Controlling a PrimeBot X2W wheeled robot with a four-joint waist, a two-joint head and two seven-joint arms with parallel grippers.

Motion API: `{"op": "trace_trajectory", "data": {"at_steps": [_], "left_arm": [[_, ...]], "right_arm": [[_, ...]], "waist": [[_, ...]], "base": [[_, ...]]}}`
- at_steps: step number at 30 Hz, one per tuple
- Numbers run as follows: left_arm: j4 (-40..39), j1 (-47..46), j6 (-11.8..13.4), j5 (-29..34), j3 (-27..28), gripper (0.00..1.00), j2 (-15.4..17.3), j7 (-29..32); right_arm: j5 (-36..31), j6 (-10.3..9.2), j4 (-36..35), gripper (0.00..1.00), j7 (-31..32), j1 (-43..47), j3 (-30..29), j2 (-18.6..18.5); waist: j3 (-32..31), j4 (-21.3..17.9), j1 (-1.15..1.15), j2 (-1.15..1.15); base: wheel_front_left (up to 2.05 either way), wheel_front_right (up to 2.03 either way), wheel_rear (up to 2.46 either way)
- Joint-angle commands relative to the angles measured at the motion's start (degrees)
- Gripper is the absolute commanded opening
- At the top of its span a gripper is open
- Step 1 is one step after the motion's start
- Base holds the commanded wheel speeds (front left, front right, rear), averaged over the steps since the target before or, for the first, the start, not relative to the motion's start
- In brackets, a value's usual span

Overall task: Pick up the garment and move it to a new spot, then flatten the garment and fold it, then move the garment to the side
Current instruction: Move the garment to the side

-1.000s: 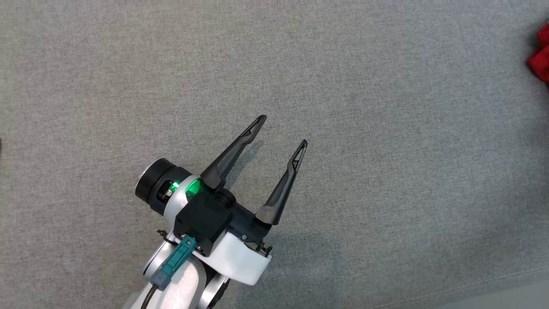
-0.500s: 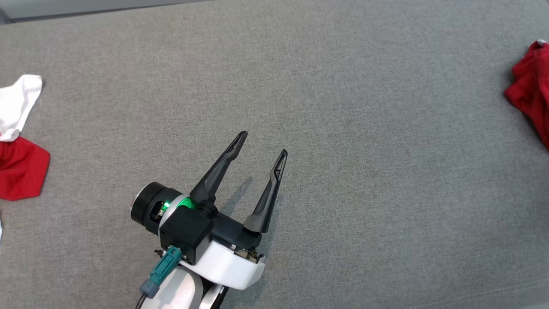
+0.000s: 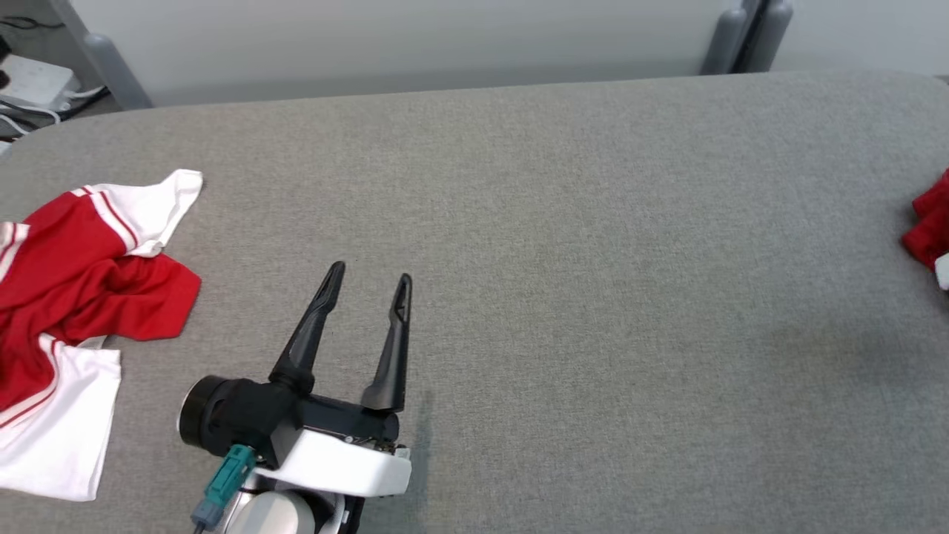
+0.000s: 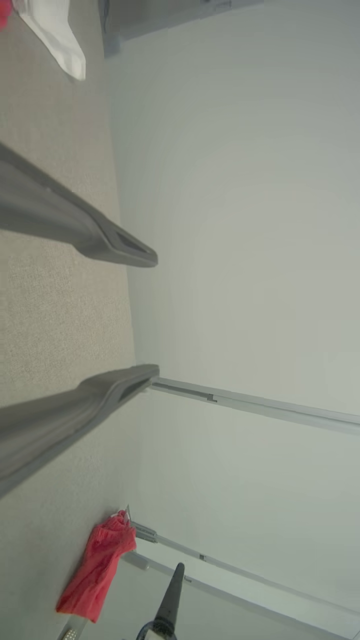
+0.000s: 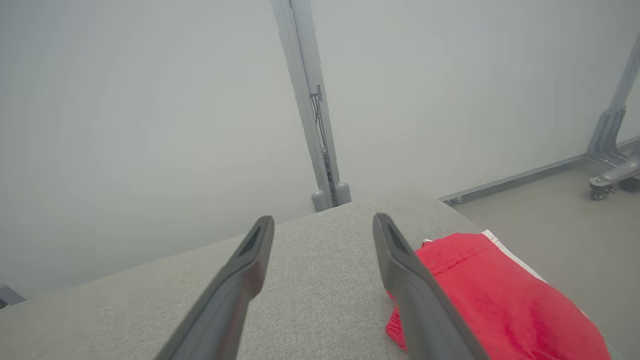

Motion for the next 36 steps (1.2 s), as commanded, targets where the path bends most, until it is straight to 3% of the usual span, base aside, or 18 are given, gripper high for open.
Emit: {"op": "trace_trajectory", "data": {"at_steps": [1, 8, 12, 24, 36], "left_arm": [[-1.2, -0.16, 0.78, -0.77, 2.54, 1.0, 0.66, -0.51], [1.27, 2.15, 2.19, -2.77, 5.42, 1.0, 1.24, -0.84], [3.14, 3.29, 1.62, -3.95, 6.24, 1.0, 1.6, -1.42], [6.35, 6.16, 0.53, -3.19, 7.3, 1.0, 2.5, -2.88], [6.23, 8.87, -2.28, 0.09, 10.0, 1.0, 0.37, -3.1]], "right_arm": [[-3.09, 0.24, -3.41, 1.0, -0.75, 2.8, -0.75, -0.12], [-17.37, 0.24, -18.95, 1.0, -0.76, 14.43, -10.18, 7.18], [-22.35, 0.24, -26.18, 1.0, -0.76, 21.28, -12.83, 11.15], [-27.08, 0.24, -42.68, 1.0, -0.76, 35.27, -14.75, 18.35], [-29.8, 0.24, -47.89, 1.0, -0.76, 42.42, -14.13, 21.23]], "waist": [[-2.39, 2.17, 0.0, 0.0], [-6.37, 4.73, 0.0, 0.0], [-8.61, 5.88, 0.0, 0.0], [-11.32, 6.55, 0.0, 0.0], [-12.27, 6.61, 0.0, 0.0]], "base": [[0.0, 0.0, 0.0], [0.0, 0.0, 0.0], [0.0, 0.0, 0.0], [0.0, 0.0, 0.0], [0.0, 0.0, 0.0]]}}
